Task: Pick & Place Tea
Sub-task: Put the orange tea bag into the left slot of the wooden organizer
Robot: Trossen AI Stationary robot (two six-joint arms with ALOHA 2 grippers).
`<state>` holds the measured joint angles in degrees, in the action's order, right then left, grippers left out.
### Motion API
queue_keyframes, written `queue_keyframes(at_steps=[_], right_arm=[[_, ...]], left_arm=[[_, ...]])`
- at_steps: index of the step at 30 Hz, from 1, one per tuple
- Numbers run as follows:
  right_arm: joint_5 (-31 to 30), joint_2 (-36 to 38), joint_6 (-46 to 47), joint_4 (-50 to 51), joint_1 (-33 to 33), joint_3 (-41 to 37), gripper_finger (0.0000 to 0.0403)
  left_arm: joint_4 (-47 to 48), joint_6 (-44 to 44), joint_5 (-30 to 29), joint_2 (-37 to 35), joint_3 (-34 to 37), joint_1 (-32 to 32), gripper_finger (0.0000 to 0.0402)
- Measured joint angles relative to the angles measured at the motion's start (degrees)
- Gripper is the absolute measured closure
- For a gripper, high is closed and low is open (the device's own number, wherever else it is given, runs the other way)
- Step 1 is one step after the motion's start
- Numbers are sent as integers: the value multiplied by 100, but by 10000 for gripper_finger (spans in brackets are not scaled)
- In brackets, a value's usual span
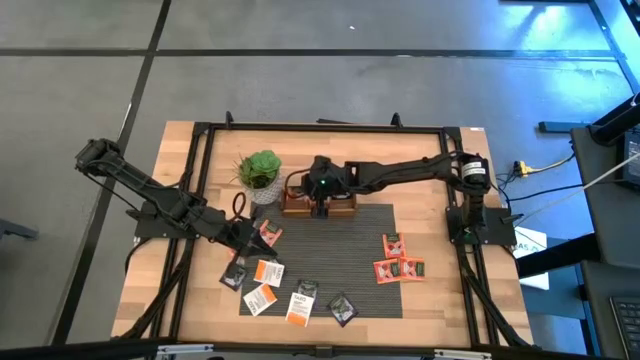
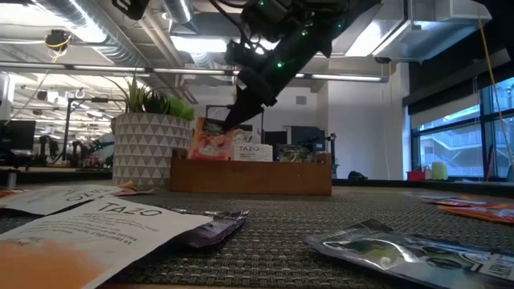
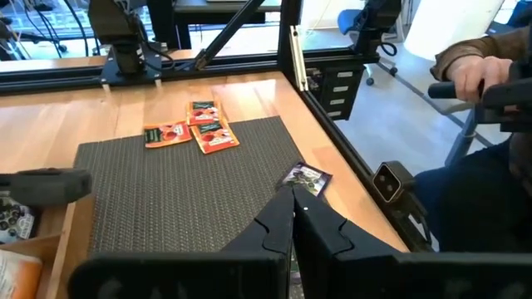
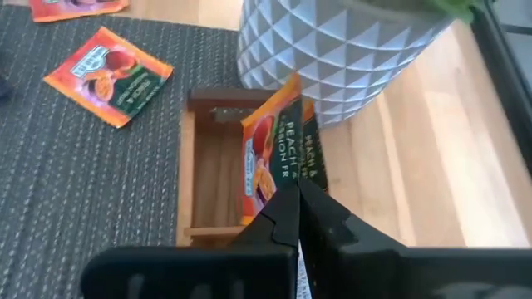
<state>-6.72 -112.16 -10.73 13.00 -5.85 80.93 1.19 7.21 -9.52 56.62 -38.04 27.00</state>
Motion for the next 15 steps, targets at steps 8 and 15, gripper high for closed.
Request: queue_keyframes(at_steps=[8, 15], right_arm=[[-31, -162, -92, -188, -4, 1, 396], [-118, -273, -161, -308, -4, 0, 385]], left_arm=[[10, -4, 0, 3, 0, 0, 398], [36, -1, -2, 87, -4, 0, 398]])
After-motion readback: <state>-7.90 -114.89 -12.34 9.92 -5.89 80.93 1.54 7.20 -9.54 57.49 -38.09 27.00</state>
